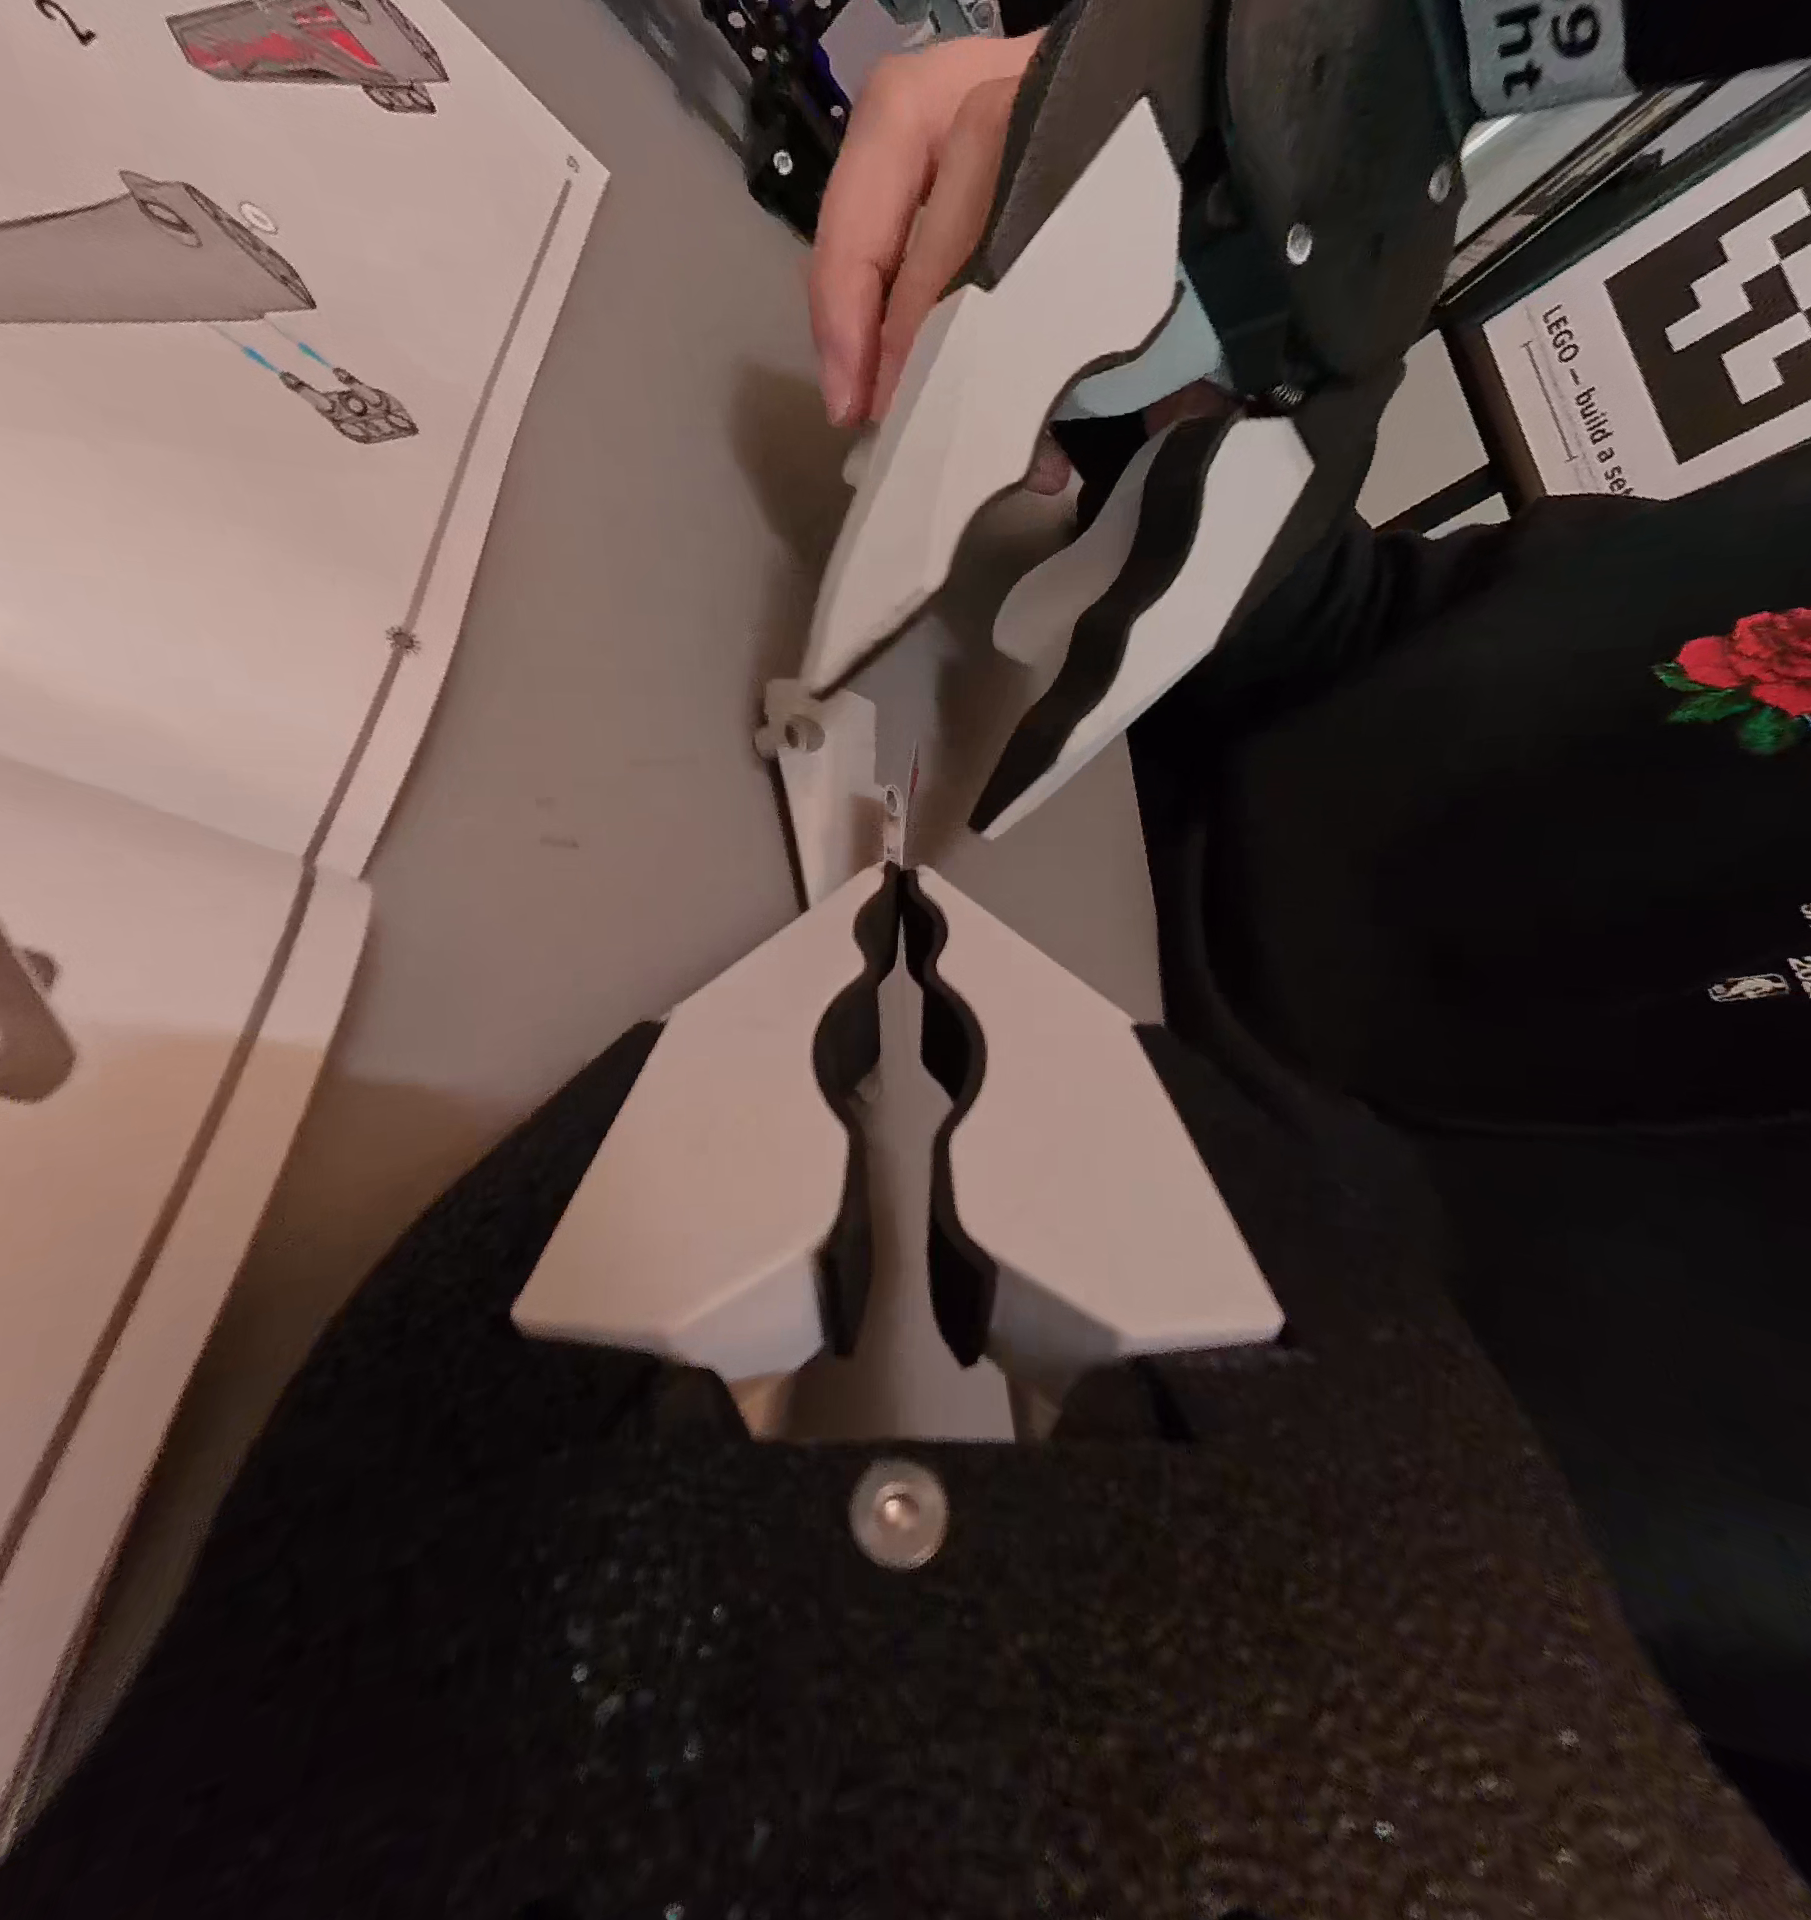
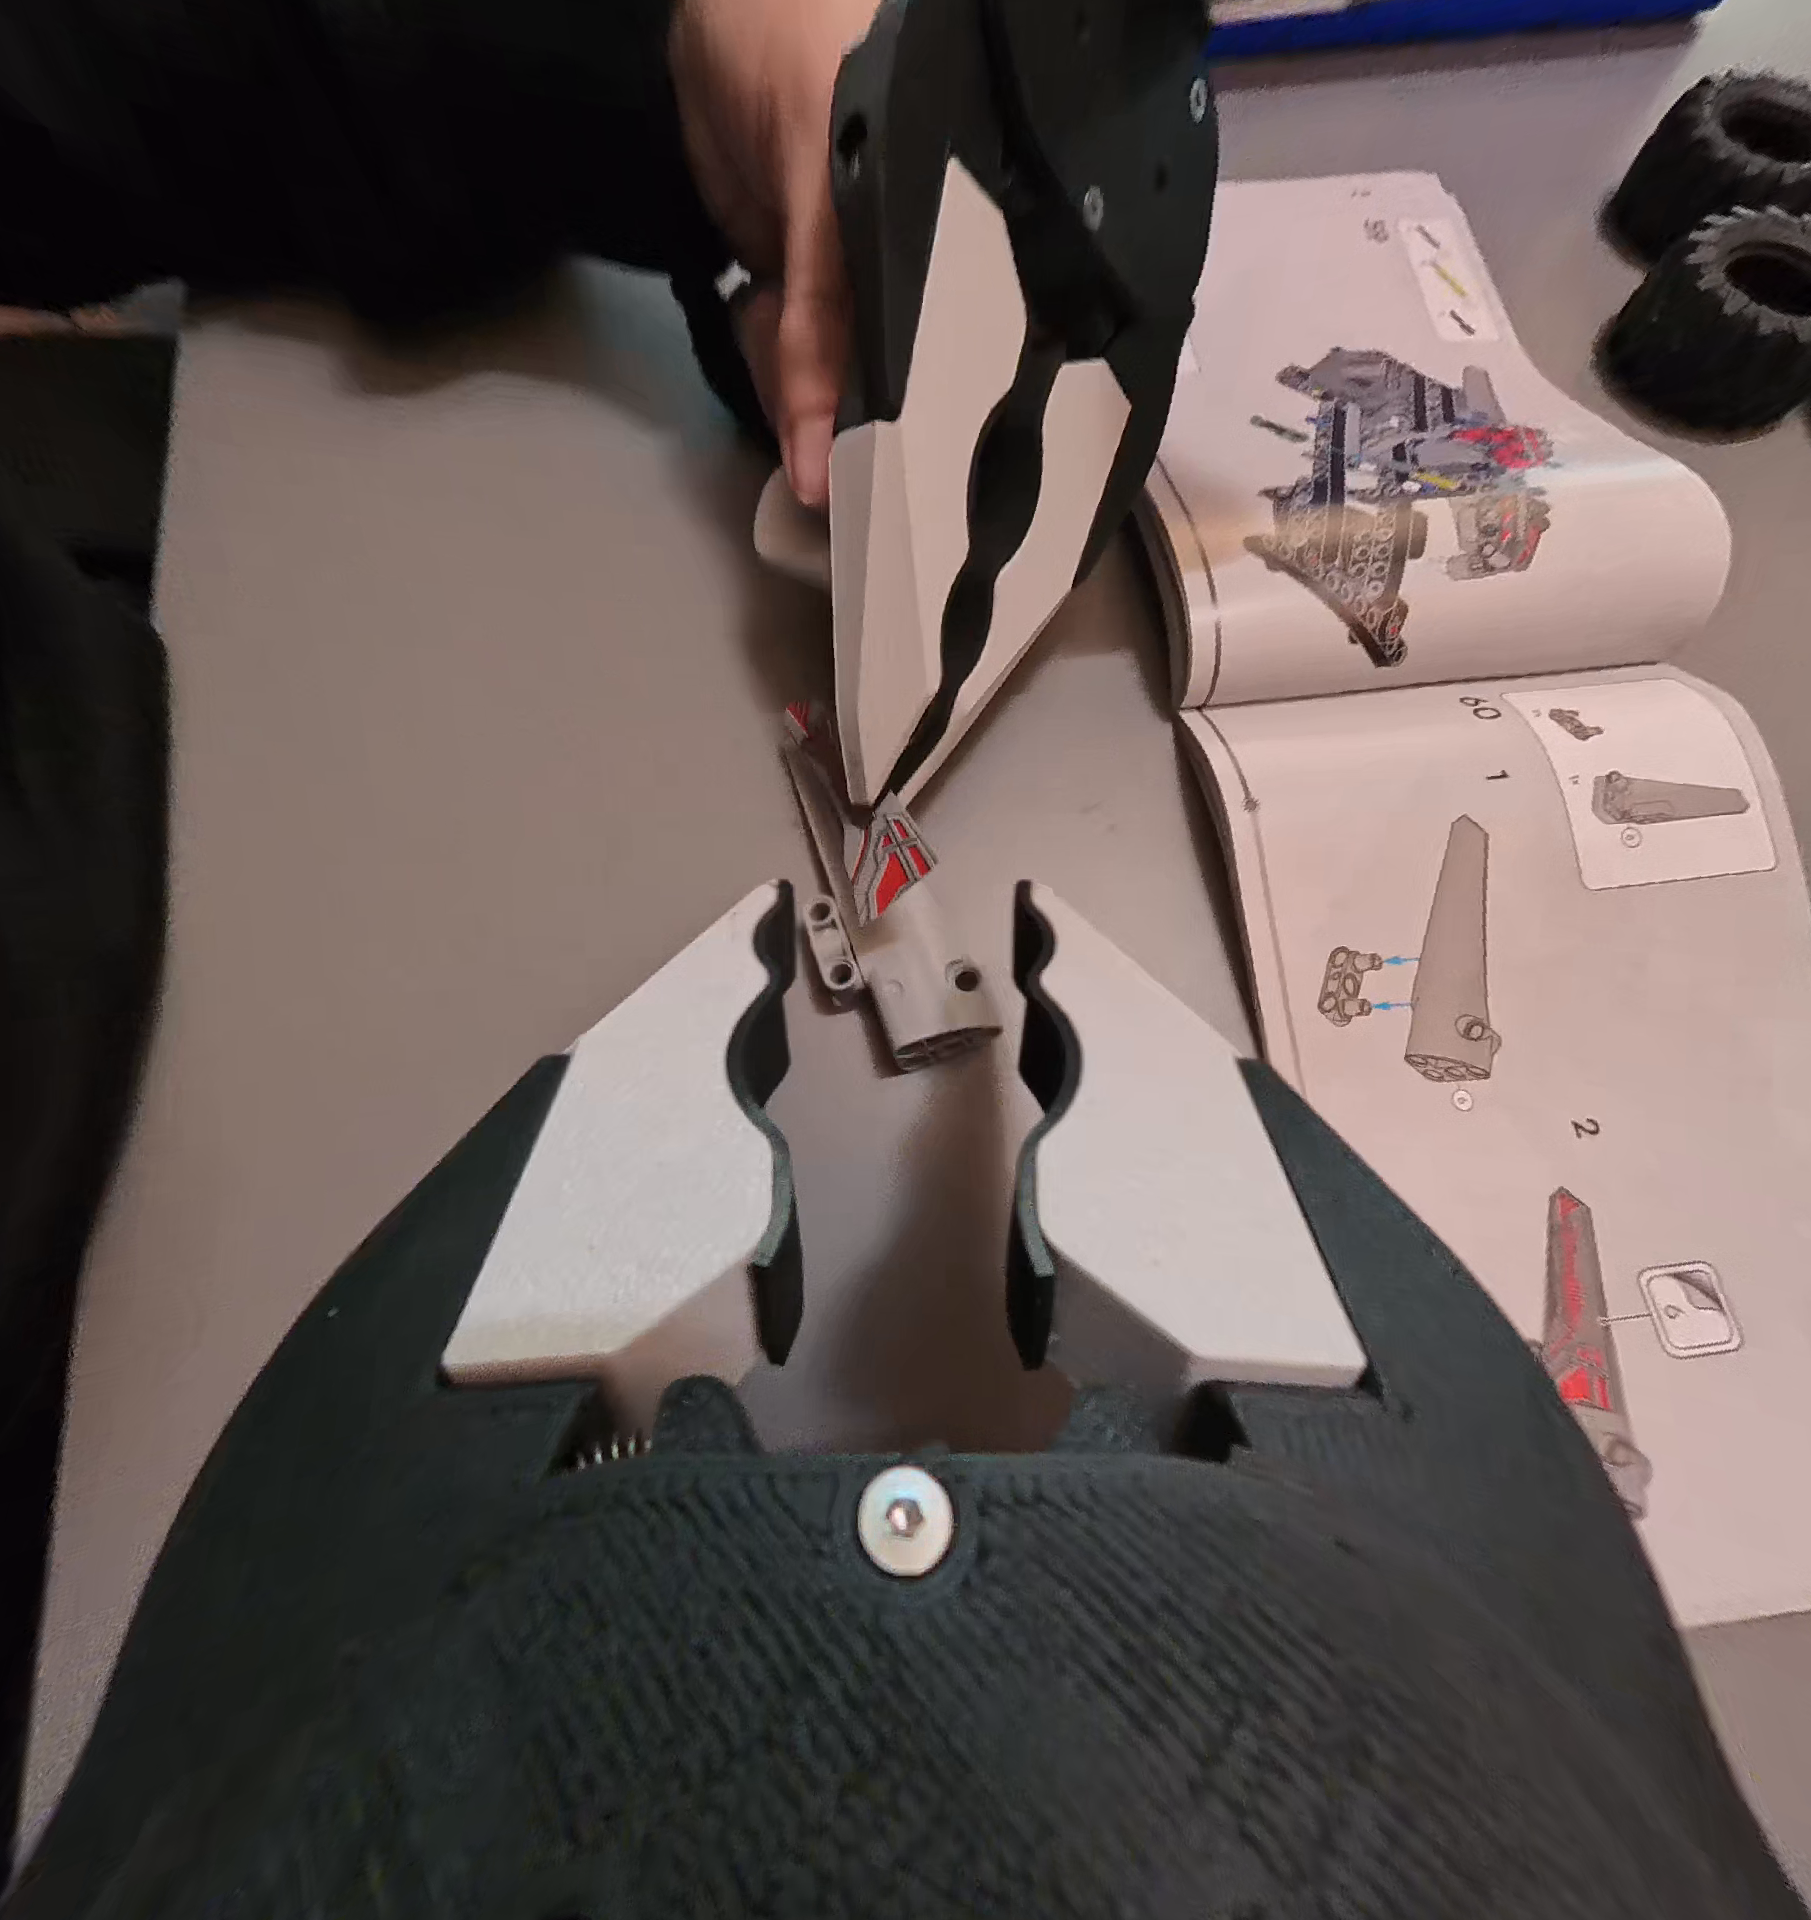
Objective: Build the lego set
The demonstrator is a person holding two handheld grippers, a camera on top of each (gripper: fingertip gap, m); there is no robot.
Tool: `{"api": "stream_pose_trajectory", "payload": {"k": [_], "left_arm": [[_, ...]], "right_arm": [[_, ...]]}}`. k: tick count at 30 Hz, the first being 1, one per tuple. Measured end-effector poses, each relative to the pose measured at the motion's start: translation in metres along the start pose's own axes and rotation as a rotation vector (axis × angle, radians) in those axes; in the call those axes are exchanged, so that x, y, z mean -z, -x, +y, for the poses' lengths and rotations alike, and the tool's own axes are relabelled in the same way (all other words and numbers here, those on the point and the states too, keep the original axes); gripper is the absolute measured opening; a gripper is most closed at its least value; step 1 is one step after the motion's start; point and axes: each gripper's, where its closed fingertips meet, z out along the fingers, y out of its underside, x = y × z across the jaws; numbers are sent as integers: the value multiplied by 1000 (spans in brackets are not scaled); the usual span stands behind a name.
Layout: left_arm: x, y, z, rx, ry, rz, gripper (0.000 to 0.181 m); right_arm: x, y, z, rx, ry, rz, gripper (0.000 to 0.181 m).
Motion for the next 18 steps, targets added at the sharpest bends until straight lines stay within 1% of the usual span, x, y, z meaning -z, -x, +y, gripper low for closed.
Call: {"api": "stream_pose_trajectory", "payload": {"k": [1,3,5,7,10,12,14,16,18], "left_arm": [[0,0,-1,-6,-3,-1,0],[1,-1,-3,-21,-14,-3,0],[2,-1,-4,-25,-21,1,0],[3,-1,-4,-29,-26,0,0],[4,-1,-3,-38,-24,-9,0],[4,0,-2,-31,-24,-14,0],[5,0,-1,-24,-26,-12,0],[5,-1,-1,-16,-24,-3,0],[5,-1,0,-8,-19,8,0]], "right_arm": [[2,0,-3,-31,-25,-15,36],[6,1,-5,-114,-53,-60,32],[7,-6,-3,-205,-52,-59,28],[6,-5,-3,-288,-64,-111,27],[3,-4,-4,-404,-74,-140,24],[4,-8,-2,-455,-69,-92,24],[7,-14,-5,-500,-118,-17,23],[8,-13,-8,-512,-151,38,27],[4,-3,-3,-460,-117,46,36]]}}
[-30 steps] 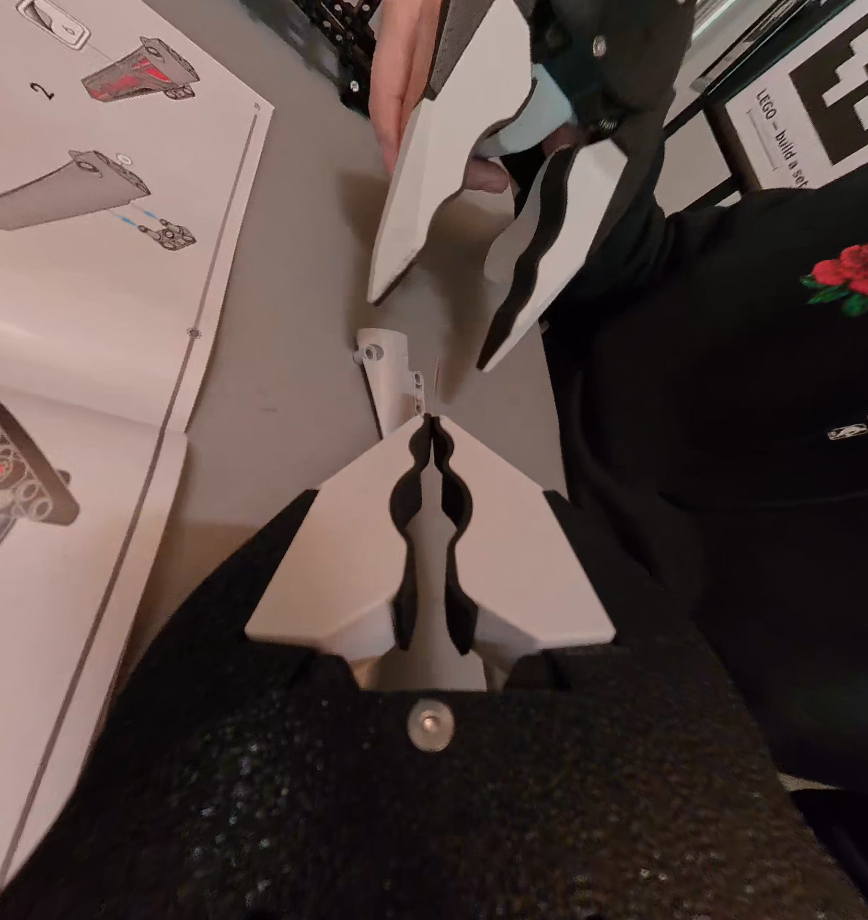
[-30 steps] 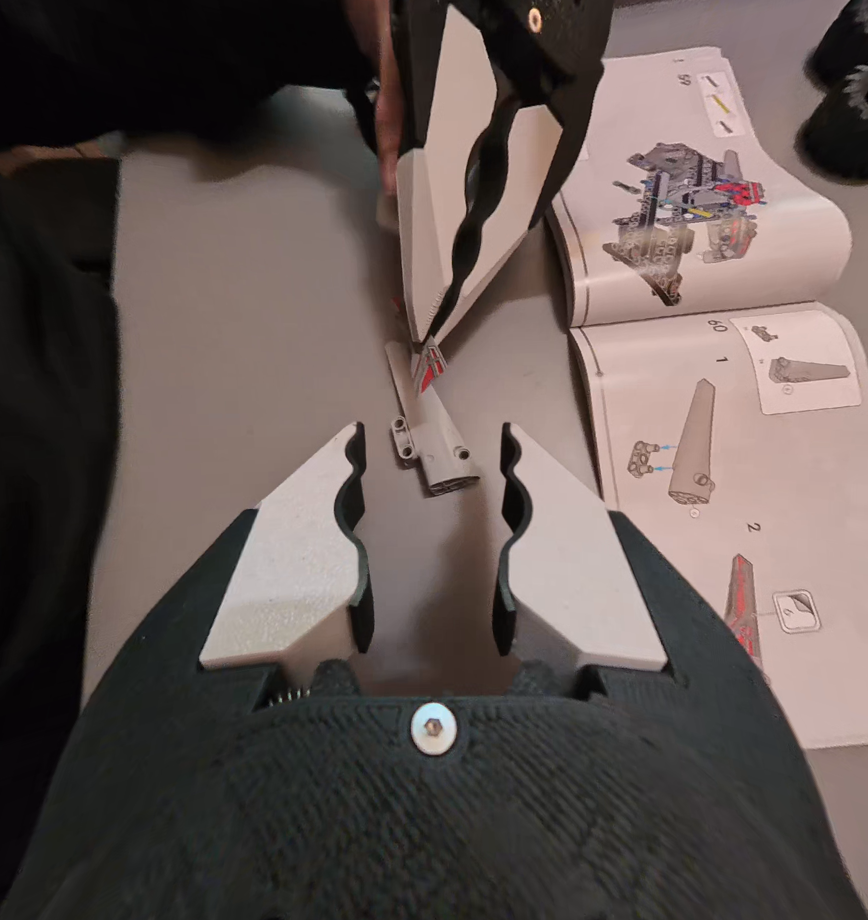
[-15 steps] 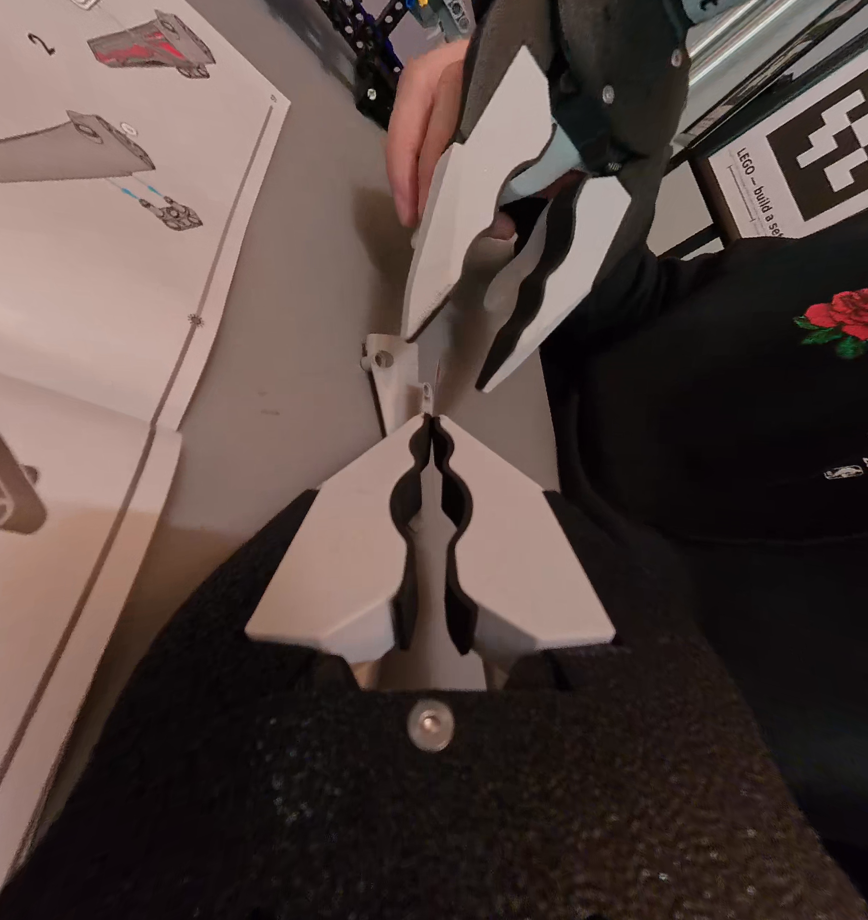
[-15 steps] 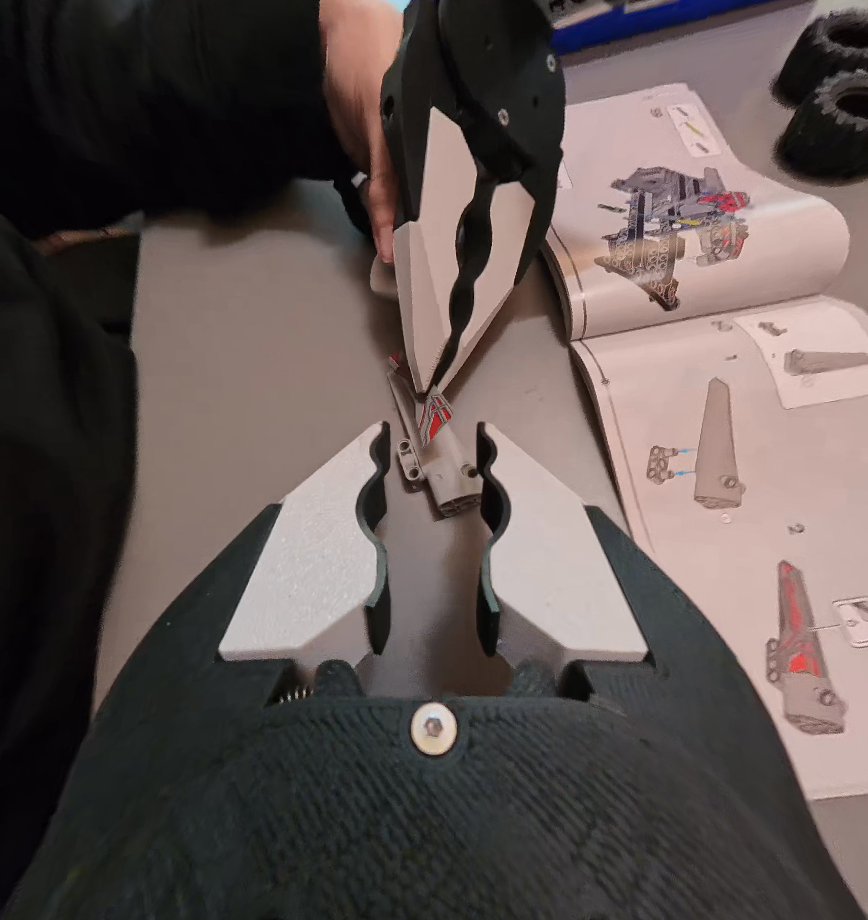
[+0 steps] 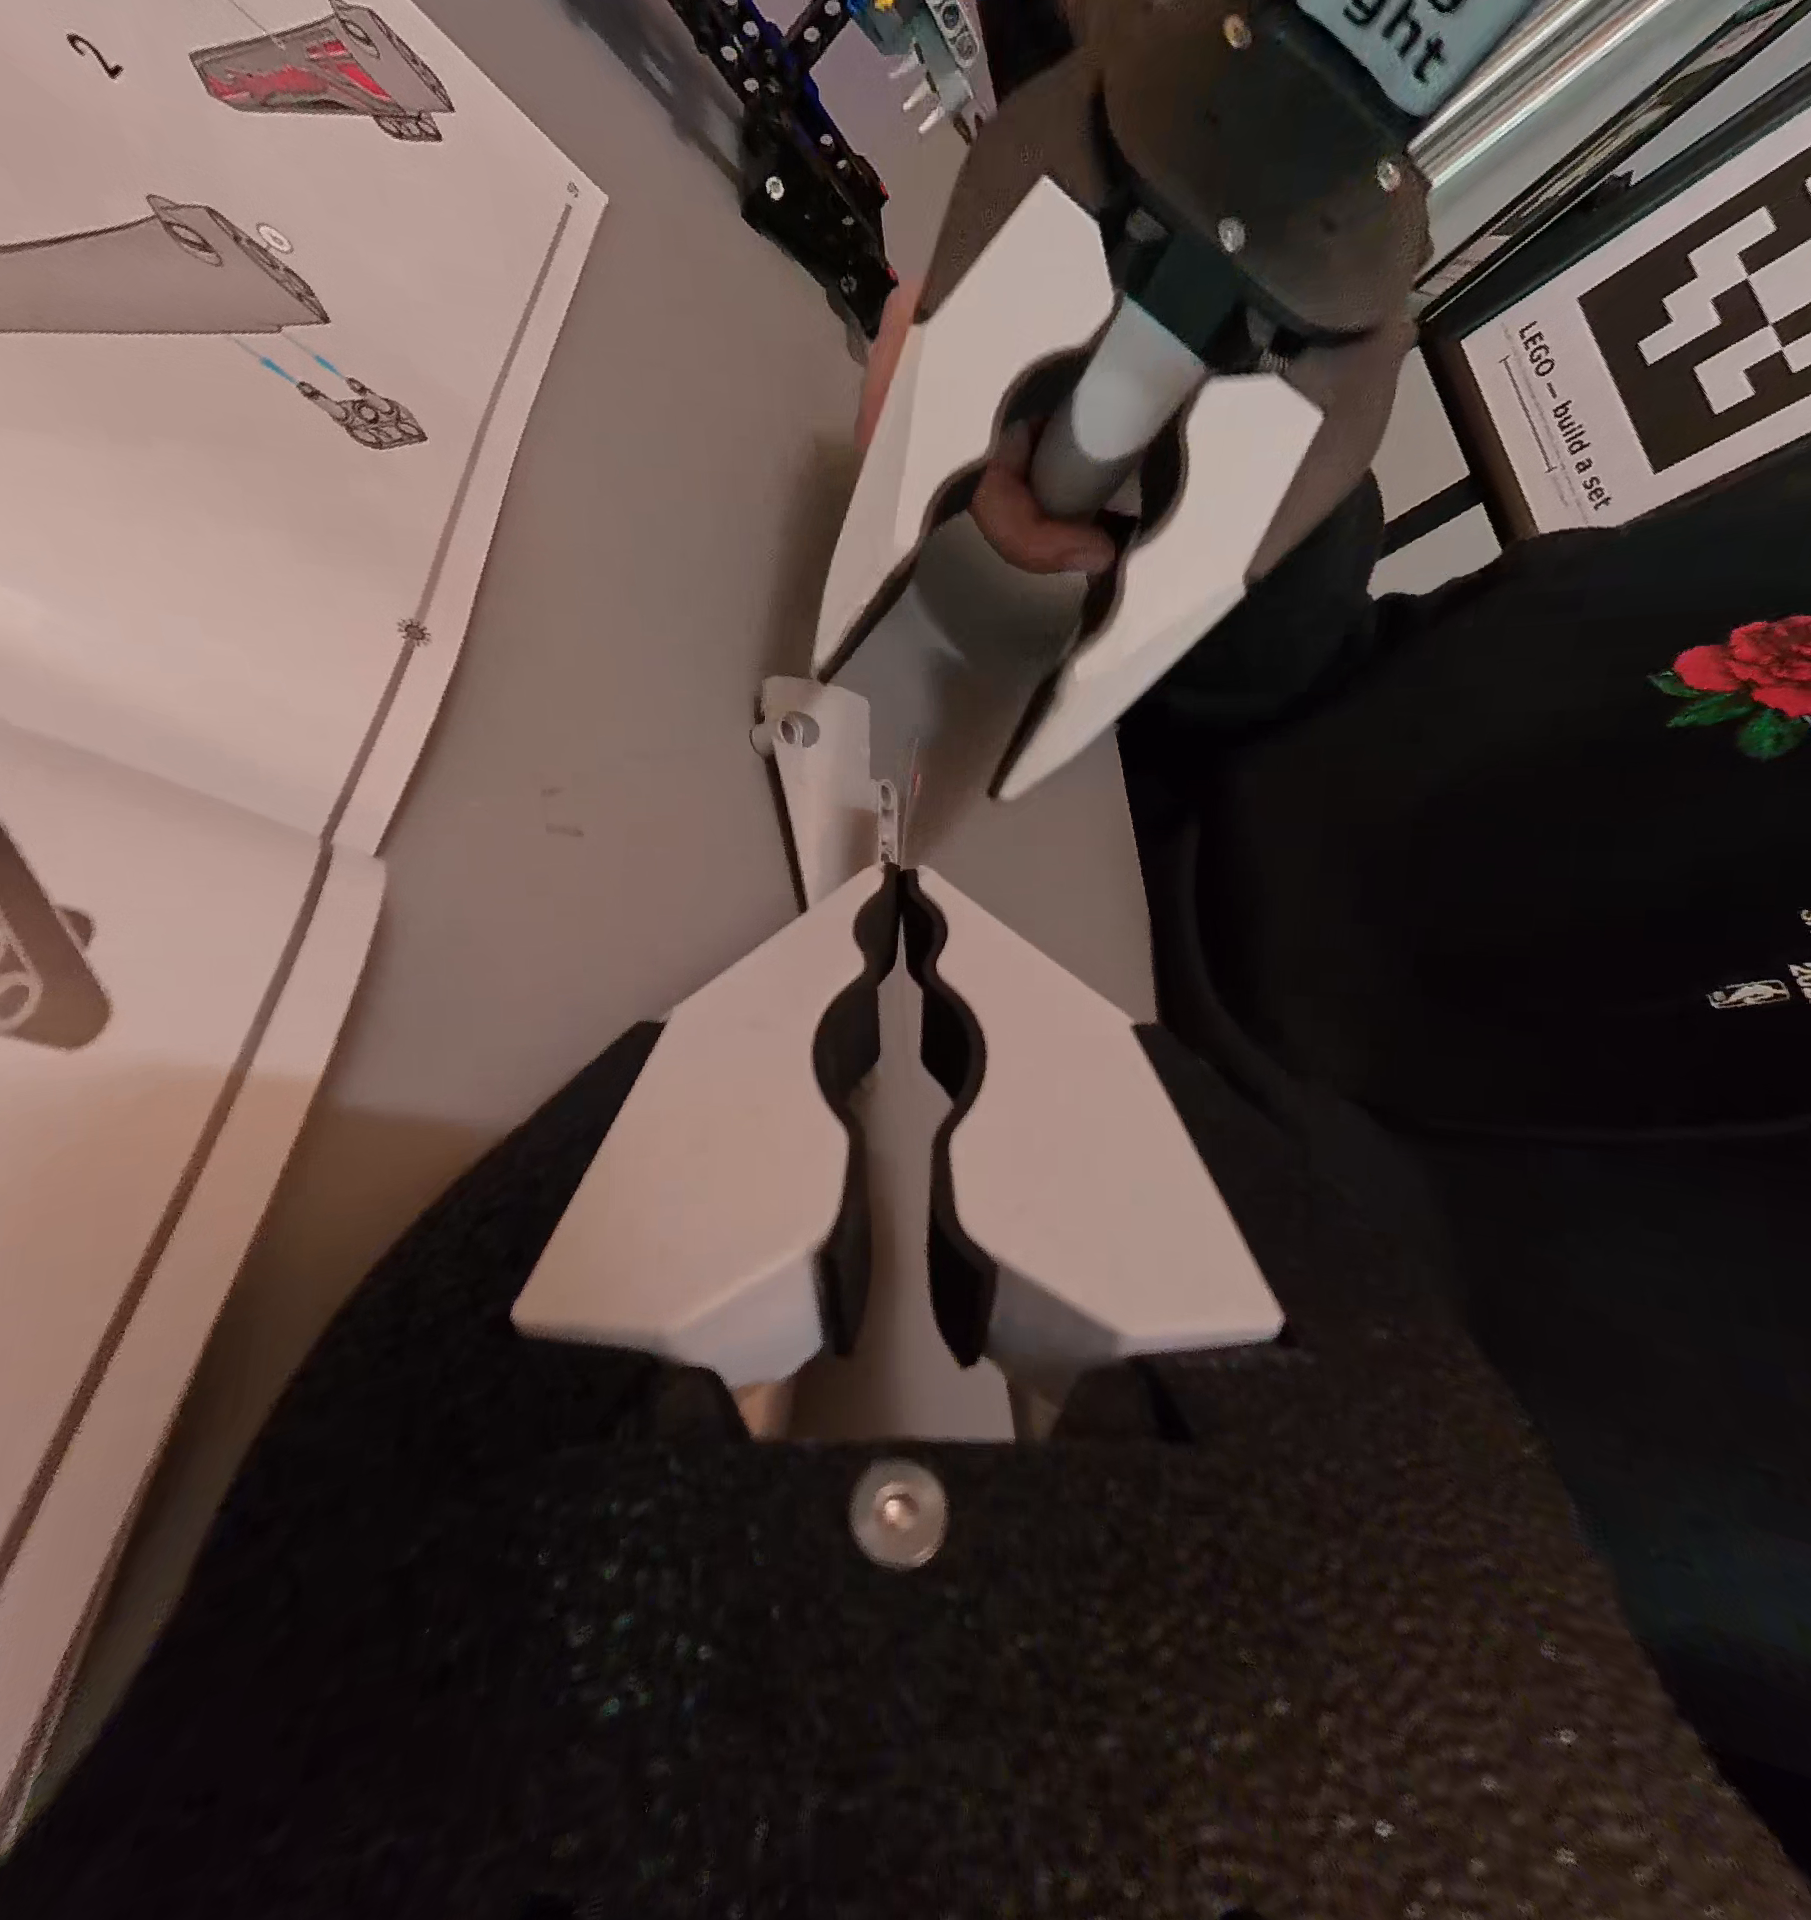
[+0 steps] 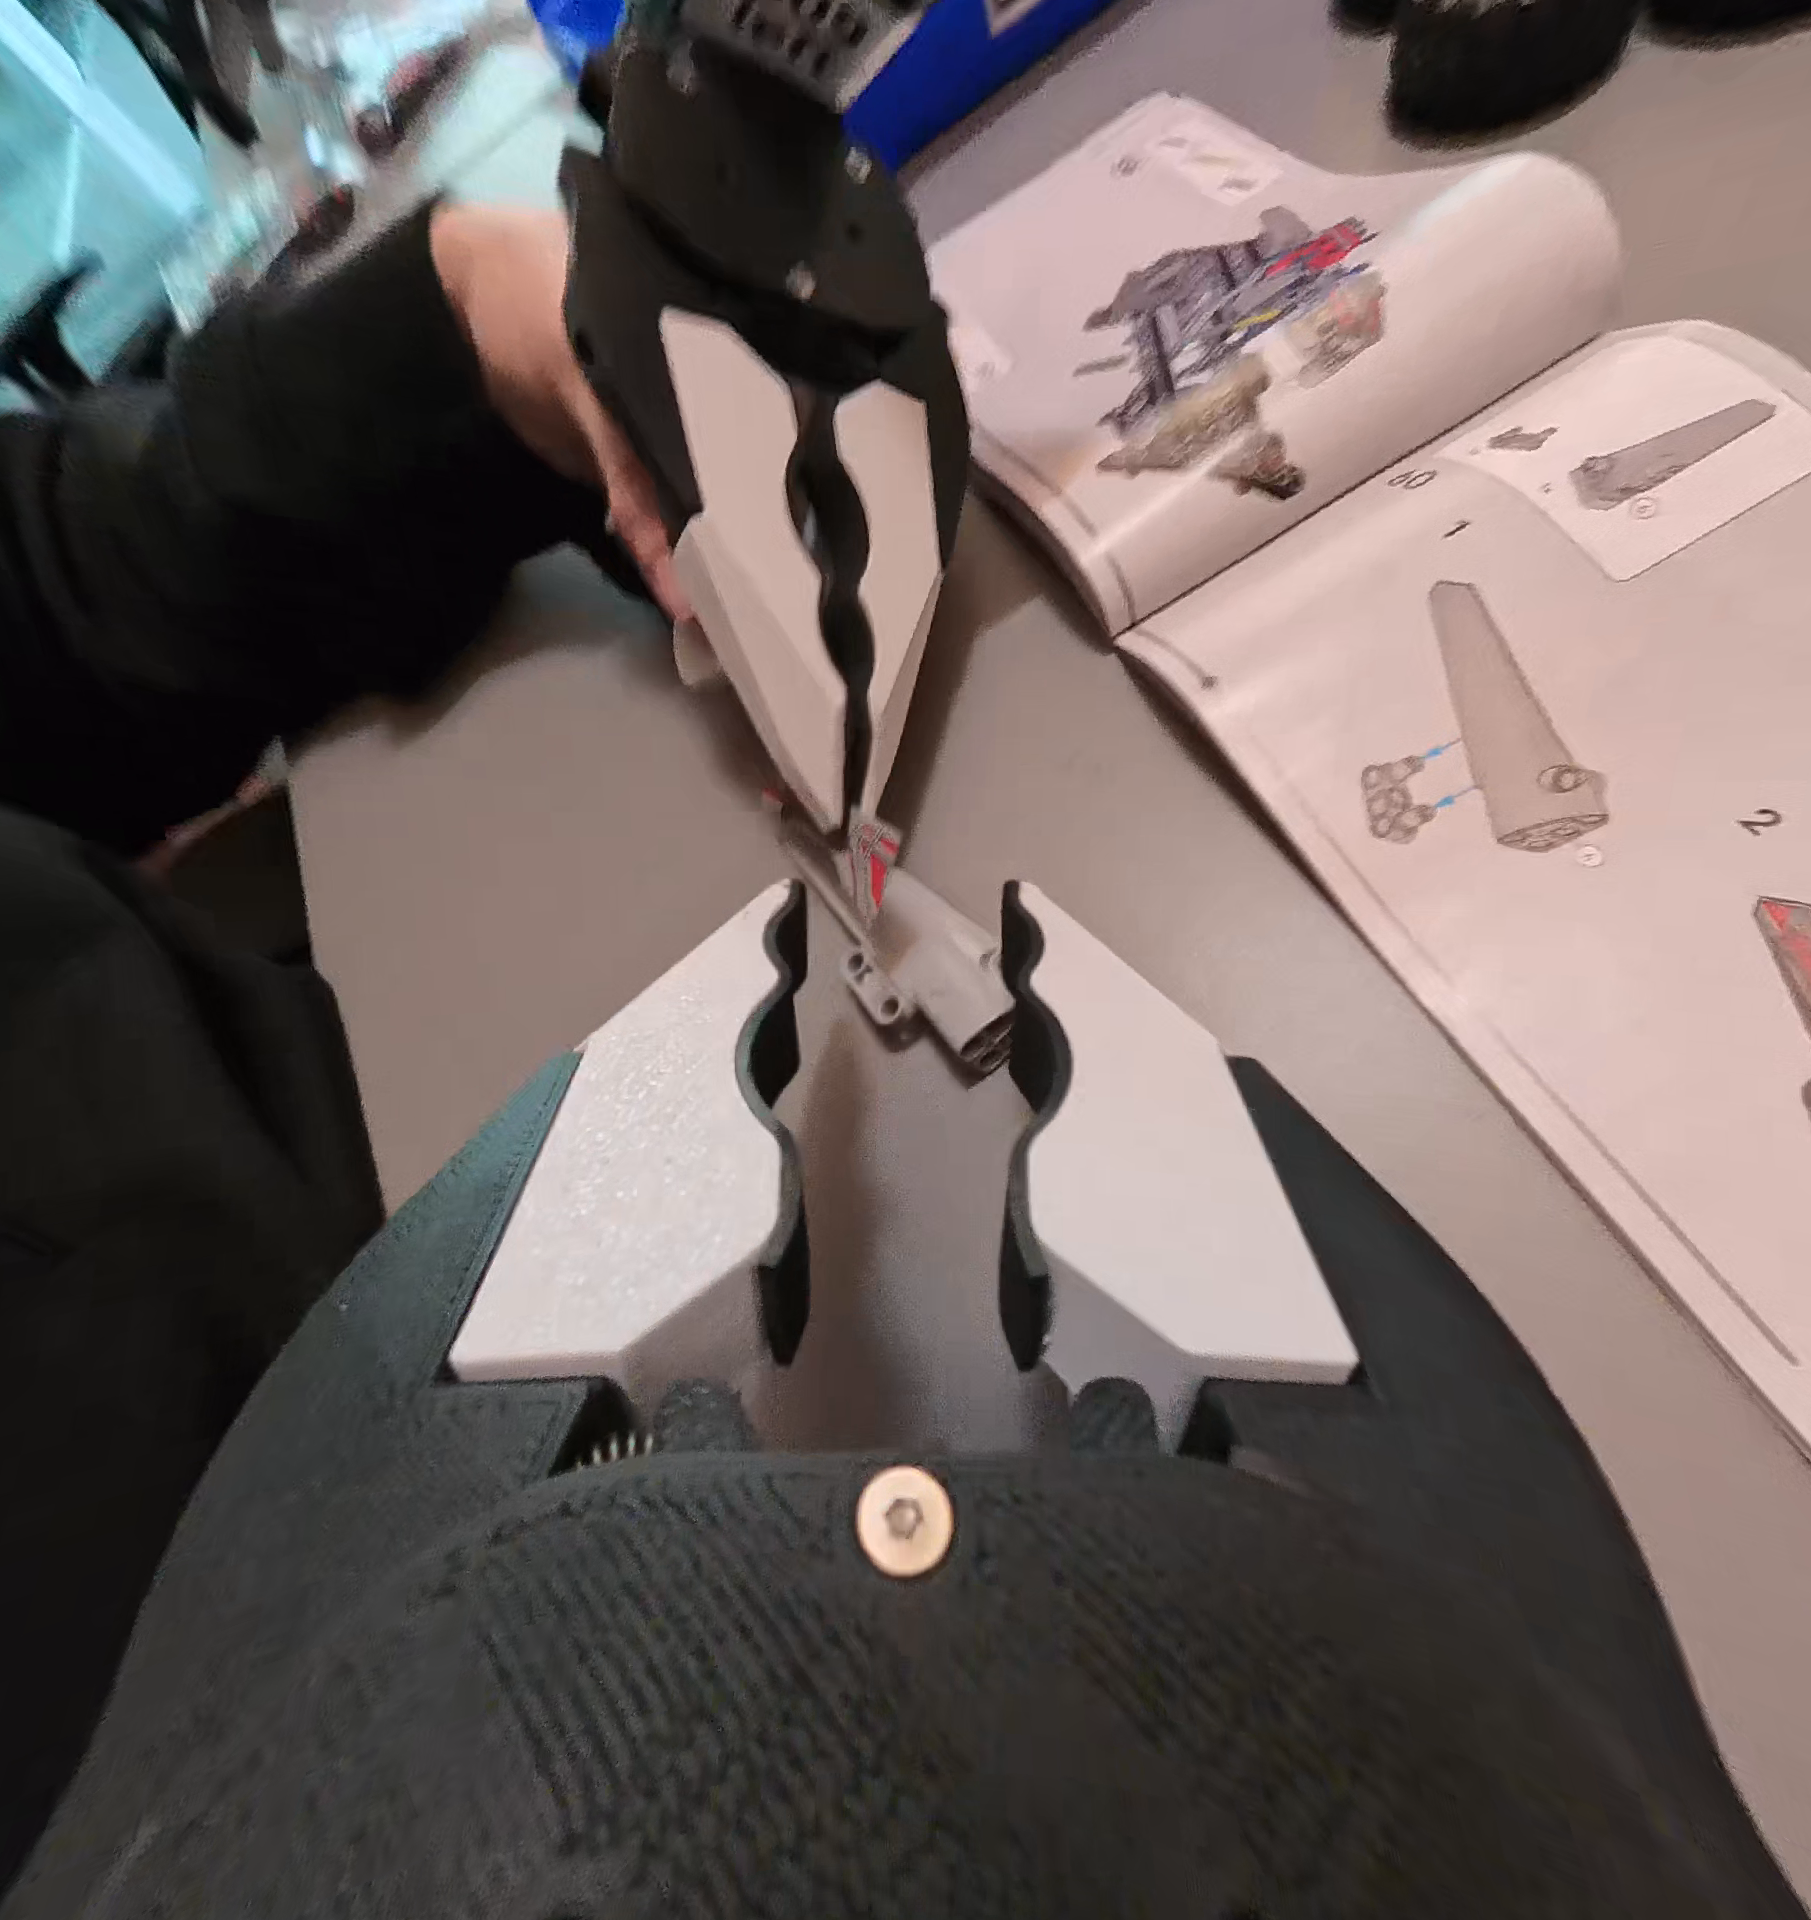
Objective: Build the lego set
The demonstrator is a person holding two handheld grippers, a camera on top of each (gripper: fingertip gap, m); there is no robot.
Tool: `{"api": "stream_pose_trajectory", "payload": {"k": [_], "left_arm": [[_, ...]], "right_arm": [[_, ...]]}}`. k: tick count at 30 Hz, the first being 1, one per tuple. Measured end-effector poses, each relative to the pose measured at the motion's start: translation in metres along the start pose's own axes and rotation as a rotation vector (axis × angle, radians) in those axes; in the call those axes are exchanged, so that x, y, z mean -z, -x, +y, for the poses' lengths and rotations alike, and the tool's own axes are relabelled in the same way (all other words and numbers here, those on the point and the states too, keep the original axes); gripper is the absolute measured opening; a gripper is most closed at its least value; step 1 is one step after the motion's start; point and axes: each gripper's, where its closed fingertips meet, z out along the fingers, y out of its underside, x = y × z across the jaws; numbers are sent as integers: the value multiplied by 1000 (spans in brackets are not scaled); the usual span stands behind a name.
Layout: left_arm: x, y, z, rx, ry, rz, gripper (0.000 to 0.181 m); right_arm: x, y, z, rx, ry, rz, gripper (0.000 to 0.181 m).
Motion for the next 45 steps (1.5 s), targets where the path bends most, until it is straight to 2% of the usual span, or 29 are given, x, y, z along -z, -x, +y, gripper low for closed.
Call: {"api": "stream_pose_trajectory", "payload": {"k": [3,5,9,18,22,25,28,34,45], "left_arm": [[-1,0,1,10,9,6,0],[-1,0,1,11,10,6,0],[-1,1,1,22,10,10,0],[-5,3,2,44,40,23,0],[-6,4,0,43,48,28,0],[-6,4,0,38,52,31,0],[-6,6,-1,41,46,22,0],[-6,7,-2,34,42,6,0],[-6,8,-2,29,29,-16,0]], "right_arm": [[-1,-3,15,107,78,89,42],[0,-3,16,133,67,145,44],[1,9,18,204,27,126,46],[6,-8,26,394,103,146,42],[5,-11,16,450,55,153,37],[8,-7,5,380,9,99,31],[8,-1,1,217,14,-10,31],[3,-11,-5,8,18,-98,27],[-5,-6,-5,-35,86,-253,12]]}}
